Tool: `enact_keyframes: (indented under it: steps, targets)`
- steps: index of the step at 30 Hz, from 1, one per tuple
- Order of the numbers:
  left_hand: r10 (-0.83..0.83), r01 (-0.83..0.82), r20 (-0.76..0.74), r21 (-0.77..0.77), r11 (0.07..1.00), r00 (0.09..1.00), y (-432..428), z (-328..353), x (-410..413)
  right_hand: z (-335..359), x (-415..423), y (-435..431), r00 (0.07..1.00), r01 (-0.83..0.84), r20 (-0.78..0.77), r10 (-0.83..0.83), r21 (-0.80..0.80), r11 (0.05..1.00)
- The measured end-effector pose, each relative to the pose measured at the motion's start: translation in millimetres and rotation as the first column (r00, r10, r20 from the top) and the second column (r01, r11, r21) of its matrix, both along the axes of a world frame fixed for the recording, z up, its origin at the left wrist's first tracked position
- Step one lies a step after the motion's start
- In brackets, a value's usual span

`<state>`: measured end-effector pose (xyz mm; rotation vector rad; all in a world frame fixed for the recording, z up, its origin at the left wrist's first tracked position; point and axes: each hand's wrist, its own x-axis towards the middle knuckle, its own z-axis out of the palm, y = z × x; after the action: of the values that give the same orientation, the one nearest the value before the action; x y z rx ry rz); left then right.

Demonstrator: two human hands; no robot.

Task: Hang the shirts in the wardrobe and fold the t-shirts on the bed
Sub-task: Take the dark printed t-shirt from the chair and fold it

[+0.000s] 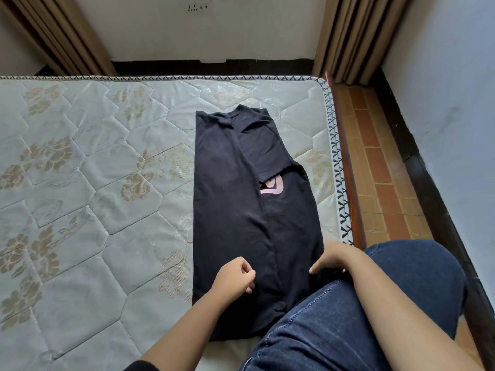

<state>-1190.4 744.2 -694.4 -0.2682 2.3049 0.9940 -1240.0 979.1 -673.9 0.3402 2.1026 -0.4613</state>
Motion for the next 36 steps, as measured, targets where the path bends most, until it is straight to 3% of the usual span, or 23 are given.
enact_keyframes:
  steps: [6,9,12,14,19,23,25,27,30,33,34,36]
  targets:
    - [0.086,-0.095,0.068,0.145,0.985,0.994,0,5,3,10,3,-2,0.997,0.017,-0.072,-0.027,-0.129,0.991]
    - [0.088,-0.099,0.073,0.157,0.983,0.993,0,3,3,9,1,-14,0.940,0.179,-0.205,-0.272,-0.380,0.907]
    - [0.097,-0.111,0.088,0.176,0.978,0.991,0,2,2,25,-1,-29,0.853,0.322,-0.168,-0.494,-0.577,0.751]
    - [0.109,-0.128,0.106,0.201,0.971,0.988,-1,2,1,34,0,-33,0.890,0.308,-0.110,-0.442,-0.569,0.763]
    - [0.052,-0.110,0.193,0.301,0.947,0.980,-3,12,4,41,9,-27,0.983,0.141,-0.062,-0.170,-0.326,0.935]
    - [-0.003,-0.127,0.384,0.313,0.941,0.923,-5,18,12,68,6,-65,0.960,-0.068,-0.281,0.008,-0.205,0.976]
    - [0.078,-0.301,0.524,0.355,0.885,0.848,-15,13,19,74,8,-104,0.915,-0.232,-0.369,0.166,-0.141,0.962]
    - [0.146,-0.467,0.626,0.386,0.795,0.766,-33,8,24,67,16,-148,0.902,-0.318,-0.373,0.216,-0.236,0.918]
    - [0.260,-0.613,0.662,0.379,0.693,0.703,-62,12,30,45,35,-196,0.914,-0.355,-0.336,0.227,-0.391,0.849]
    - [0.361,-0.748,0.685,0.421,0.513,0.633,-86,10,33,19,51,-211,0.931,-0.357,-0.247,0.268,-0.472,0.806]
    - [0.362,-0.755,0.686,0.436,0.489,0.631,-93,9,32,14,55,-212,0.935,-0.355,-0.210,0.286,-0.504,0.788]
    - [0.370,-0.713,0.643,0.421,0.561,0.671,-99,11,32,4,62,-212,0.945,-0.323,-0.146,0.294,-0.570,0.755]
